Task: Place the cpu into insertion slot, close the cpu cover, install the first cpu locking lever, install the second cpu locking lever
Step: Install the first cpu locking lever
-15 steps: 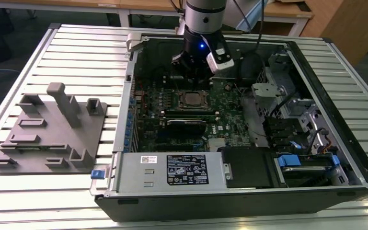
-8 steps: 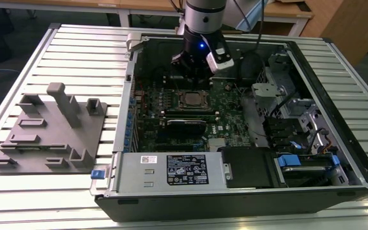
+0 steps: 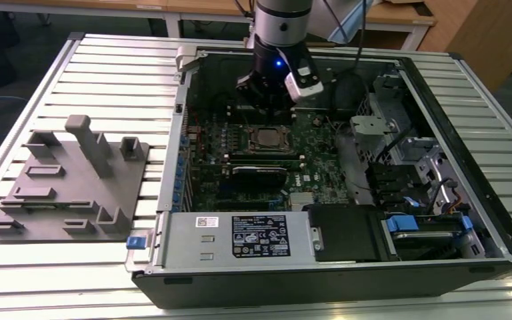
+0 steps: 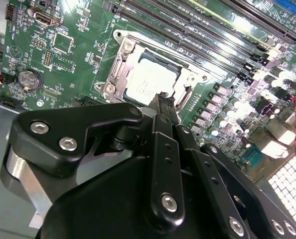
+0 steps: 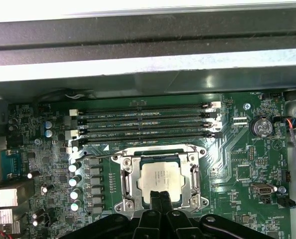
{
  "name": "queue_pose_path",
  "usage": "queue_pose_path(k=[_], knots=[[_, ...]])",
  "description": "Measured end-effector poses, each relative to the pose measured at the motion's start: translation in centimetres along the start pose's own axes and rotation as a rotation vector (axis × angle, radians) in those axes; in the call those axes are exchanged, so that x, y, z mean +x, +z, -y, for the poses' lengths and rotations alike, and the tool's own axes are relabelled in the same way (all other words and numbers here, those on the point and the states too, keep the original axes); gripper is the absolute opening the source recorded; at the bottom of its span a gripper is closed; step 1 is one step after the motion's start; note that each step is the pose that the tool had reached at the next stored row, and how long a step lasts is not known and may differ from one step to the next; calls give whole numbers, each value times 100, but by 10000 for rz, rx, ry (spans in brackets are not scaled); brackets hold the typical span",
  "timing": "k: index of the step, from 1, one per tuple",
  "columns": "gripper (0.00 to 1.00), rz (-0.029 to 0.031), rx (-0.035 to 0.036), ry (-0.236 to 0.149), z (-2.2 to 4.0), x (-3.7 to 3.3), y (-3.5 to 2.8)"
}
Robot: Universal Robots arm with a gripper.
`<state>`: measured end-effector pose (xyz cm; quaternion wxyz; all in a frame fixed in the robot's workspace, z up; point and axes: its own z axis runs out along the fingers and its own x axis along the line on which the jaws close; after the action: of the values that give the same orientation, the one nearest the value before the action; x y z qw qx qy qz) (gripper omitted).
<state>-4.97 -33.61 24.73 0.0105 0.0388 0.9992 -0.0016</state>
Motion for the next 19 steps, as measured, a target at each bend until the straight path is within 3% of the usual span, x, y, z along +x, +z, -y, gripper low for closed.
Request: queue_pose_path(k=[11,13,19], knots=[[11,0,0,0,3,37,0],[11,0,0,0,6,80,-1],[11,0,0,0,6,81,-1]])
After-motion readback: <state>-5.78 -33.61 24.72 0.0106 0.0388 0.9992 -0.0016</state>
